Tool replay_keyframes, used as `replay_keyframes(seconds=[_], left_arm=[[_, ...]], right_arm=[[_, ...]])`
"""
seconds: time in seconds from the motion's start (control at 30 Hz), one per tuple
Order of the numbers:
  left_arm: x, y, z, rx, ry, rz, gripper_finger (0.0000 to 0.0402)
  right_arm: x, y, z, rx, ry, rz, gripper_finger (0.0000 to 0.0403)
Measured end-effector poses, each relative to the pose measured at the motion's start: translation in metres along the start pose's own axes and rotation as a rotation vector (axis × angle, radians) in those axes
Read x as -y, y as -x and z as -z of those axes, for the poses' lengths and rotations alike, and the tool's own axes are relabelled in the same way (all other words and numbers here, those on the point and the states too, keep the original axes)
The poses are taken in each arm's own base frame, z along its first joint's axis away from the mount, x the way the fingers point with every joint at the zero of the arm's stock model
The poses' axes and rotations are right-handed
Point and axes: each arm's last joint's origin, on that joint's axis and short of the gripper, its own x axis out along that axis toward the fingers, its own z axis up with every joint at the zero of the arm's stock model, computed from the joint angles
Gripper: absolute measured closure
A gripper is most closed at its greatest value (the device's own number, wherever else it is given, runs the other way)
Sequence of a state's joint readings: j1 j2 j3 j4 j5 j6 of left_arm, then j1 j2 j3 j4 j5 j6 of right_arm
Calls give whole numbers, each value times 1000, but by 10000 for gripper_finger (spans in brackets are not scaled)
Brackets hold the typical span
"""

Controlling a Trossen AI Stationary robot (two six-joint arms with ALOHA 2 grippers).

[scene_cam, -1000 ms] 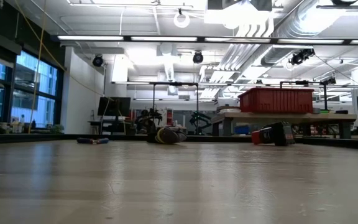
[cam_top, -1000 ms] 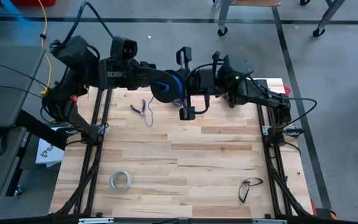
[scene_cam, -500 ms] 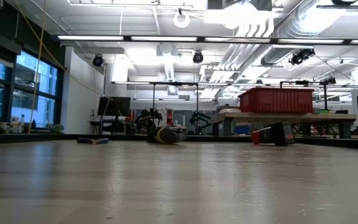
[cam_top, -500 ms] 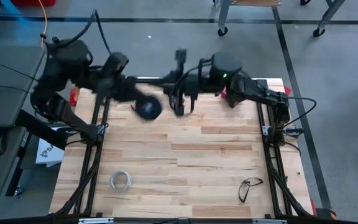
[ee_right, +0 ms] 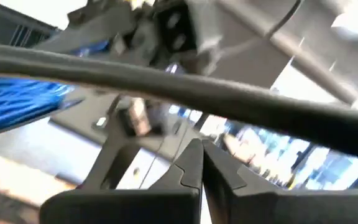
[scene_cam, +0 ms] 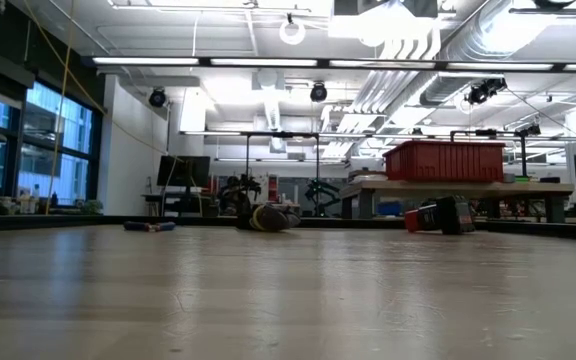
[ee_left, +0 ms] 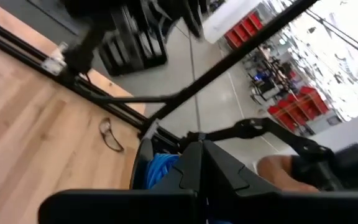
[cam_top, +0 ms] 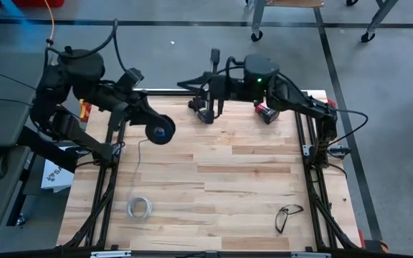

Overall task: Coil cords
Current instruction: Coil the blue wire onto the black spool

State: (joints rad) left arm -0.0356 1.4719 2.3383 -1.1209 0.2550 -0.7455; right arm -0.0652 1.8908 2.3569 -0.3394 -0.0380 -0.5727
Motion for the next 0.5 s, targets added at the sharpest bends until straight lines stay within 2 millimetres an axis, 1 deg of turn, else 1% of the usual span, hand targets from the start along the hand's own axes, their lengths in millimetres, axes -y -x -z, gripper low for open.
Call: replay_keyframes(seconds=[0.13, 0.2, 0.23, 0.33, 0.5], left_arm=[[-4, 0, -5, 32, -43, -19, 401], [-6, 4, -9, 63, -92, -42, 401], [-6, 9, -11, 91, -121, -58, 401], [-8, 21, -17, 176, -201, -105, 401], [-10, 29, -28, 269, -329, -124, 401]], right_arm=[[-4, 6, 6, -137, -80, -11, 402], [-2, 15, 5, -204, -120, 6, 402], [0, 22, 4, -227, -154, 7, 403], [6, 39, 0, -290, -295, 5, 403], [3, 55, 9, -452, -502, -27, 399]])
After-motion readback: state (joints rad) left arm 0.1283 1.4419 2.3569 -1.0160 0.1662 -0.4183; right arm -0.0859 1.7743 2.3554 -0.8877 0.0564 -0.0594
